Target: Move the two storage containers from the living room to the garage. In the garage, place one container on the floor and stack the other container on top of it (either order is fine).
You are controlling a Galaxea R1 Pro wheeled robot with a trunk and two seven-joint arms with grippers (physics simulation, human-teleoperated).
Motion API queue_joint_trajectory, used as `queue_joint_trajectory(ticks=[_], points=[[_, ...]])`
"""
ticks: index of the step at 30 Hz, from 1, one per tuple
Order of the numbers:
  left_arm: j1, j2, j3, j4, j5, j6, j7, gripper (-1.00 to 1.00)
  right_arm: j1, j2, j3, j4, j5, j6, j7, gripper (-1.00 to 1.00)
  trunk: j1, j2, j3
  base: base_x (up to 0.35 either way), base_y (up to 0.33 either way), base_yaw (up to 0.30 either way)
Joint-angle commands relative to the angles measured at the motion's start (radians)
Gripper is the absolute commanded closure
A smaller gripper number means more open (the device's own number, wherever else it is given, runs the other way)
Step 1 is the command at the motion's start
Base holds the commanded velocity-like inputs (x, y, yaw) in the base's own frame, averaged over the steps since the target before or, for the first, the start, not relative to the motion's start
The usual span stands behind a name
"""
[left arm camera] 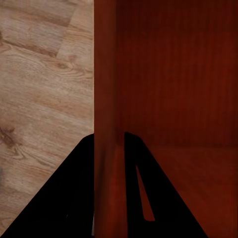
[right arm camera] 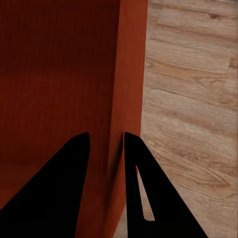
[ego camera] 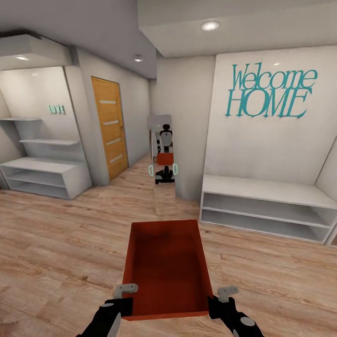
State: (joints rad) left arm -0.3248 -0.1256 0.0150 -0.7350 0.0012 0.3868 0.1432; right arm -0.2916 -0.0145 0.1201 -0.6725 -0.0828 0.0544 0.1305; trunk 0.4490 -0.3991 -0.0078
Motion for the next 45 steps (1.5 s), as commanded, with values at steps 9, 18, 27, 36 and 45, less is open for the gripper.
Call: queue_joint_trajectory(ticks=[9, 18, 27, 36, 45], points=[[0.000, 0.027, 0.005, 0.000, -0.020, 0.009, 0.022, 1.00, 0.000, -0.002, 0.013, -0.004, 0.000, -0.012, 0.001, 1.00, 0.001, -0.001, -0.001, 0.324, 0.000, 0.176], [0.000, 0.027, 0.005, 0.000, -0.020, 0.009, 0.022, 1.00, 0.000, -0.002, 0.013, -0.004, 0.000, -0.012, 0.001, 1.00, 0.001, -0.001, -0.001, 0.324, 0.000, 0.231], [0.000, 0.027, 0.005, 0.000, -0.020, 0.009, 0.022, 1.00, 0.000, -0.002, 0.013, -0.004, 0.000, -0.012, 0.001, 1.00, 0.001, -0.001, -0.001, 0.324, 0.000, 0.254], [0.000, 0.027, 0.005, 0.000, -0.020, 0.009, 0.022, 1.00, 0.000, -0.002, 0.013, -0.004, 0.000, -0.011, 0.001, 1.00, 0.001, -0.001, -0.001, 0.324, 0.000, 0.264], [0.000, 0.027, 0.005, 0.000, -0.020, 0.009, 0.022, 1.00, 0.000, -0.002, 0.013, -0.004, 0.000, -0.012, 0.001, 1.00, 0.001, -0.001, -0.001, 0.325, 0.000, 0.276]])
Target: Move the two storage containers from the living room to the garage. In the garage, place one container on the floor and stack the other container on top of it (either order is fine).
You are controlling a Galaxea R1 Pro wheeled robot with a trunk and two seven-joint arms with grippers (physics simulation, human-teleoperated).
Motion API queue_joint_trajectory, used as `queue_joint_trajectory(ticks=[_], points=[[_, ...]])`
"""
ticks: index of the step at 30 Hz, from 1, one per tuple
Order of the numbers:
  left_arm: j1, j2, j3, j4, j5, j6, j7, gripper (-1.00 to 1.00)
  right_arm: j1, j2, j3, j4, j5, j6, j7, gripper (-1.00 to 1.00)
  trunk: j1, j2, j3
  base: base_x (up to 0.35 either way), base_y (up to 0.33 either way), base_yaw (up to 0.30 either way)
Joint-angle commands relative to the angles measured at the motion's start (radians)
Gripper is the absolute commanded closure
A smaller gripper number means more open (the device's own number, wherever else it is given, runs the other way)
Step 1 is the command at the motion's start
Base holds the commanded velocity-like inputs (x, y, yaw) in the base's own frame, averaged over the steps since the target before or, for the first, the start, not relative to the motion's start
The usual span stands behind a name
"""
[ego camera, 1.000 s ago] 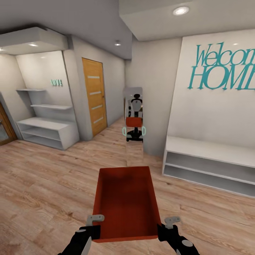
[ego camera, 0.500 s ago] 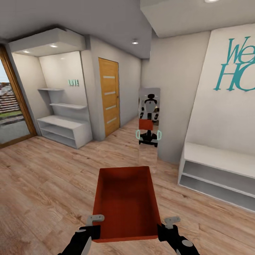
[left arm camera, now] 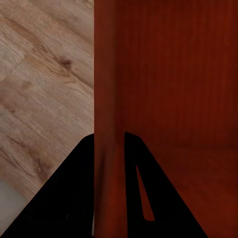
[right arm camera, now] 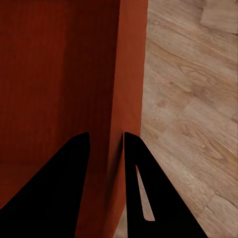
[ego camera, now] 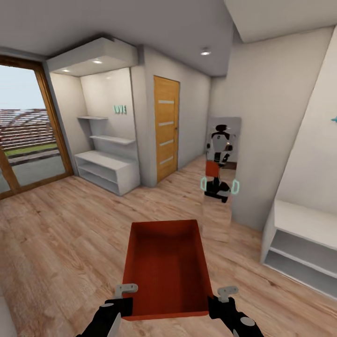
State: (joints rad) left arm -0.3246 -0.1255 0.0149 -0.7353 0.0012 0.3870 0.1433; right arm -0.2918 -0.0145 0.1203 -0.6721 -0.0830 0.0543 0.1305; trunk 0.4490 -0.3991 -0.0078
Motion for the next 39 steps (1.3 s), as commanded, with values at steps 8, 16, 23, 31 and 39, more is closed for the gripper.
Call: queue_joint_trajectory(ticks=[8, 16, 23, 31, 39], points=[[-0.001, 0.027, 0.005, 0.001, -0.020, 0.009, 0.022, 1.00, 0.000, -0.002, 0.013, -0.004, 0.001, -0.012, 0.001, 1.00, 0.001, -0.001, -0.001, 0.325, 0.000, 0.284], [-0.001, 0.029, 0.005, 0.001, -0.020, 0.009, 0.022, 1.00, 0.000, -0.002, 0.013, -0.004, 0.003, -0.012, 0.001, 1.00, 0.001, -0.001, -0.001, 0.325, 0.000, 0.284], [-0.001, 0.029, 0.005, 0.001, -0.020, 0.009, 0.022, 1.00, 0.000, -0.002, 0.013, -0.004, 0.002, -0.012, 0.001, 1.00, 0.001, -0.001, -0.001, 0.325, 0.000, 0.284], [-0.001, 0.028, 0.005, 0.001, -0.020, 0.009, 0.022, 1.00, 0.000, -0.002, 0.013, -0.004, 0.002, -0.012, 0.001, 1.00, 0.001, -0.001, -0.001, 0.325, 0.000, 0.199], [-0.001, 0.028, 0.005, 0.001, -0.020, 0.009, 0.022, 1.00, 0.000, -0.002, 0.013, -0.004, 0.002, -0.012, 0.001, 1.00, 0.001, -0.001, -0.001, 0.325, 0.000, 0.011]])
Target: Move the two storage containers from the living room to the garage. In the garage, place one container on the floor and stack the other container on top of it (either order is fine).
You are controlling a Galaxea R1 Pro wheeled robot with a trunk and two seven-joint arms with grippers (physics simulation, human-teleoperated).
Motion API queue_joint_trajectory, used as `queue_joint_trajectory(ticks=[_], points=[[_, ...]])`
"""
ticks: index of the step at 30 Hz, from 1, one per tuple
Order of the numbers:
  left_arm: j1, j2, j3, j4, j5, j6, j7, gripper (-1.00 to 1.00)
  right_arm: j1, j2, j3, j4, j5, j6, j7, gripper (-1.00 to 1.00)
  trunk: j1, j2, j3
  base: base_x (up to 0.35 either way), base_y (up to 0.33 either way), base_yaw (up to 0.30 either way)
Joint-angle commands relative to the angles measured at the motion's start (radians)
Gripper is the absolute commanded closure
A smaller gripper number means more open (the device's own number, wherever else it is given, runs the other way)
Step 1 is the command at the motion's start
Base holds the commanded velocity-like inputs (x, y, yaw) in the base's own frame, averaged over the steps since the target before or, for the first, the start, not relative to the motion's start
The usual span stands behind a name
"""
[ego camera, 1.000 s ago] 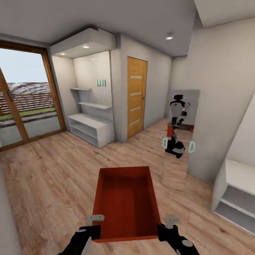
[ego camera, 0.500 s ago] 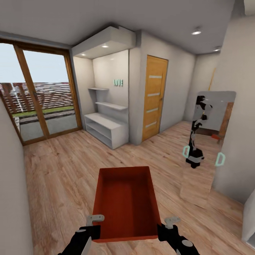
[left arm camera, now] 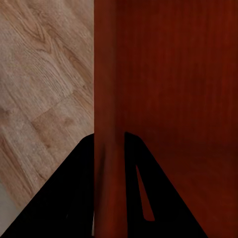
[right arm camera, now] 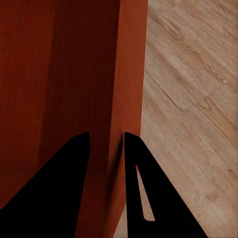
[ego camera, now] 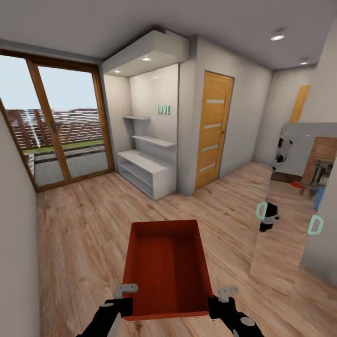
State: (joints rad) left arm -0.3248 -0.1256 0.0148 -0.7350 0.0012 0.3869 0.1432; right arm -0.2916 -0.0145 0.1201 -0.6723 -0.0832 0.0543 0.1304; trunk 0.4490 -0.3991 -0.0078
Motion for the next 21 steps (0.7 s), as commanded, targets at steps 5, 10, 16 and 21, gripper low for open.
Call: queue_joint_trajectory(ticks=[5, 10, 16, 21], points=[[0.000, 0.029, 0.005, 0.000, -0.020, 0.009, 0.022, 1.00, 0.000, -0.002, 0.013, -0.004, 0.002, -0.012, 0.001, 1.00, 0.001, -0.001, -0.001, 0.325, 0.000, 0.000], [0.000, 0.028, 0.005, 0.000, -0.020, 0.009, 0.022, 1.00, 0.000, -0.002, 0.013, -0.004, 0.002, -0.013, 0.001, 1.00, 0.001, -0.001, -0.001, 0.325, 0.000, 0.000], [0.000, 0.029, 0.005, 0.000, -0.020, 0.009, 0.022, 1.00, 0.000, -0.002, 0.013, -0.004, 0.002, -0.012, 0.001, 1.00, 0.001, -0.001, -0.001, 0.325, 0.000, 0.000], [0.000, 0.028, 0.005, 0.000, -0.020, 0.009, 0.022, 1.00, 0.000, -0.002, 0.013, -0.004, 0.002, -0.013, 0.001, 1.00, 0.001, -0.001, -0.001, 0.325, 0.000, 0.000]])
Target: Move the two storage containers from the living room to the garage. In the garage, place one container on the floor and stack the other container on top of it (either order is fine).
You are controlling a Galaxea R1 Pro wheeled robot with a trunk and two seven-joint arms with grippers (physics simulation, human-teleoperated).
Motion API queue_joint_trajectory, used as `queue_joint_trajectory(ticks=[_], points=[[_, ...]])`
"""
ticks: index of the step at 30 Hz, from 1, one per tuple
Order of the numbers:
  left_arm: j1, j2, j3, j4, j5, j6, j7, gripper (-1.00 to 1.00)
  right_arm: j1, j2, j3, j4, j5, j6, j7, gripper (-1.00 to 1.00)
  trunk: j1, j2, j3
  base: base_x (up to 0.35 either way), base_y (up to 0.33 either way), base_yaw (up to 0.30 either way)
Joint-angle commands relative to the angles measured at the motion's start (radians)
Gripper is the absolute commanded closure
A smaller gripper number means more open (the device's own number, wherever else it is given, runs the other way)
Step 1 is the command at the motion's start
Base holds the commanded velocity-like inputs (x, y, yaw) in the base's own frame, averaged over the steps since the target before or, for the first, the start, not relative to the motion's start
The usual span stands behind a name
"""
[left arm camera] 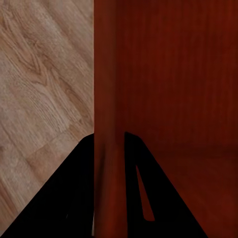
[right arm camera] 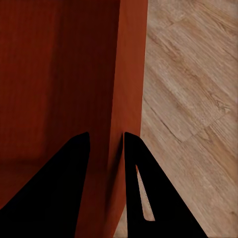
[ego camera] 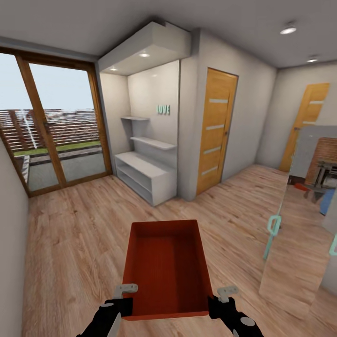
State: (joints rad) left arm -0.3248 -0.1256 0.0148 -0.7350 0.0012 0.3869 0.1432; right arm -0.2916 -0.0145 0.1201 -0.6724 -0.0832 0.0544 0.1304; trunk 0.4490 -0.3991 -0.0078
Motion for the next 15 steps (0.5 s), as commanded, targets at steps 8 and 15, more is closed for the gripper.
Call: queue_joint_trajectory(ticks=[8, 15], points=[[0.000, 0.028, 0.005, 0.000, -0.020, 0.009, 0.022, 1.00, 0.000, -0.002, 0.013, -0.004, 0.002, -0.013, 0.001, 1.00, 0.001, -0.001, -0.001, 0.325, 0.000, 0.000], [0.000, 0.029, 0.005, 0.000, -0.020, 0.009, 0.022, 1.00, 0.000, -0.002, 0.013, -0.004, 0.002, -0.013, 0.001, 1.00, 0.001, -0.001, -0.001, 0.325, 0.000, 0.000]])
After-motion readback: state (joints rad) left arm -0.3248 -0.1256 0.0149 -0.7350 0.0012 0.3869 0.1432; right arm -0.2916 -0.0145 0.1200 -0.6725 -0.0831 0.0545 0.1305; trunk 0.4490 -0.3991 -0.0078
